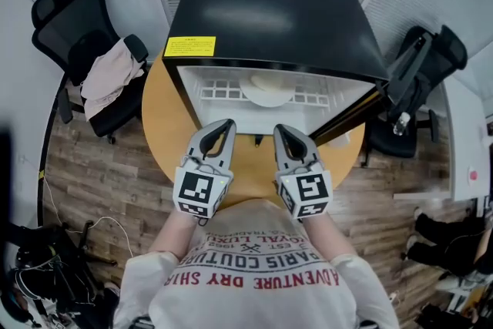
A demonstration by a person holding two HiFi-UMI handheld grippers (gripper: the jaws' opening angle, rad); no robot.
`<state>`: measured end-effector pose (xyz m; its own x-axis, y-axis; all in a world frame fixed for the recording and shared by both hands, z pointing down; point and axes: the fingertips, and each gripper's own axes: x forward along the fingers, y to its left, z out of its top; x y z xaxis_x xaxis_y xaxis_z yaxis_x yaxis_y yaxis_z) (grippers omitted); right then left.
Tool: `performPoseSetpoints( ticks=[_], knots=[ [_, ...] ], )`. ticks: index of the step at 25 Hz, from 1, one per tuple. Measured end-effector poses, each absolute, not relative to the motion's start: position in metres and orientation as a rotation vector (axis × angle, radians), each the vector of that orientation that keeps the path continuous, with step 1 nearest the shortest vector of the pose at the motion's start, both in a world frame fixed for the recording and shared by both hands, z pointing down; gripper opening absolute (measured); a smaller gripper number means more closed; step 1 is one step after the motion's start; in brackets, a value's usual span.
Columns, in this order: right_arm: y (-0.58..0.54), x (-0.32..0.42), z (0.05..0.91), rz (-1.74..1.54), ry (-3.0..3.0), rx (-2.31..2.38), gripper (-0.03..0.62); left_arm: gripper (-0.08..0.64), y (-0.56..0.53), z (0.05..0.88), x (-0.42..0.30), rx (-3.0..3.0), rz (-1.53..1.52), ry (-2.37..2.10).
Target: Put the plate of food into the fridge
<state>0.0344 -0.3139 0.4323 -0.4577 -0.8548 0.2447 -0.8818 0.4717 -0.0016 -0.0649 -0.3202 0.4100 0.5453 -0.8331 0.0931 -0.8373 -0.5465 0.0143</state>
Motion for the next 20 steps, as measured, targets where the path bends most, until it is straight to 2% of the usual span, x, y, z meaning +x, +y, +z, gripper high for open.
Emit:
performPoseSetpoints(
  ticks=[20],
  knots=[
    [-0.3101,0.034,0.43,0.172,-2.475,1.498,0.028,0.023,-0.3246,0.4165,-0.0683,2.642,0.141,-1.519]
  ],
)
